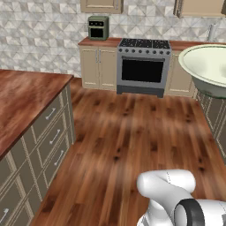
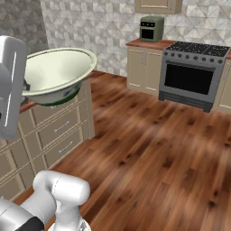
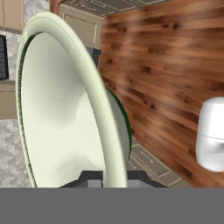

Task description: Move the bowls from the cabinet to the plates on the dining table.

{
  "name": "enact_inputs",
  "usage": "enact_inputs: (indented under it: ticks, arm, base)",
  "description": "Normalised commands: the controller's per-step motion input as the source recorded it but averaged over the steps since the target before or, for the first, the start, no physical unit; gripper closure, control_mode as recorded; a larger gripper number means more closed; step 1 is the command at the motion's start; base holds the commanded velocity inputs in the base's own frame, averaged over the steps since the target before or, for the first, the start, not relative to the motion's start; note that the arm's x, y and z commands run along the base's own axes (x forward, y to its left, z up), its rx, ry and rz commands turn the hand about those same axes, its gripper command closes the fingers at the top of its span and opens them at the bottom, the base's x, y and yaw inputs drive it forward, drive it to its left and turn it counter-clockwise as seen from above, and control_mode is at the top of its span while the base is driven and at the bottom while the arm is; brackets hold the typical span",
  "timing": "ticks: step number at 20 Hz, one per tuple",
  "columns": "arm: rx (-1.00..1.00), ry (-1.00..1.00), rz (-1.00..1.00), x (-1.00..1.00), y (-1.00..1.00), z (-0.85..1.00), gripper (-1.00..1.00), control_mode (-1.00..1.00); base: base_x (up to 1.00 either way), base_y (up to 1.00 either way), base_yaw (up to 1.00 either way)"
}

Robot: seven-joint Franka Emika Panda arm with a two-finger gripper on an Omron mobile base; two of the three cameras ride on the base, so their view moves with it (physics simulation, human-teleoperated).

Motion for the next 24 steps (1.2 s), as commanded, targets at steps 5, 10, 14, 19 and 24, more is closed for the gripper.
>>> enact_inputs:
  ticks: [5,10,14,19,24]
  arm:
    - [0.0,0.0,0.0,0.0,0.0,0.0,1.0,1.0]
    - [0.0,0.0,0.0,0.0,0.0,0.0,1.0,1.0]
    - [0.0,0.0,0.0,0.0,0.0,0.0,1.0,1.0]
    - [0.0,0.0,0.0,0.0,0.0,0.0,1.0,1.0]
    - [0.0,0.0,0.0,0.0,0.0,0.0,1.0,1.0]
  base:
    - [0.0,0.0,0.25]
    - [0.0,0.0,0.25]
    - [0.0,0.0,0.25]
    - [0.0,0.0,0.25]
    - [0.0,0.0,0.25]
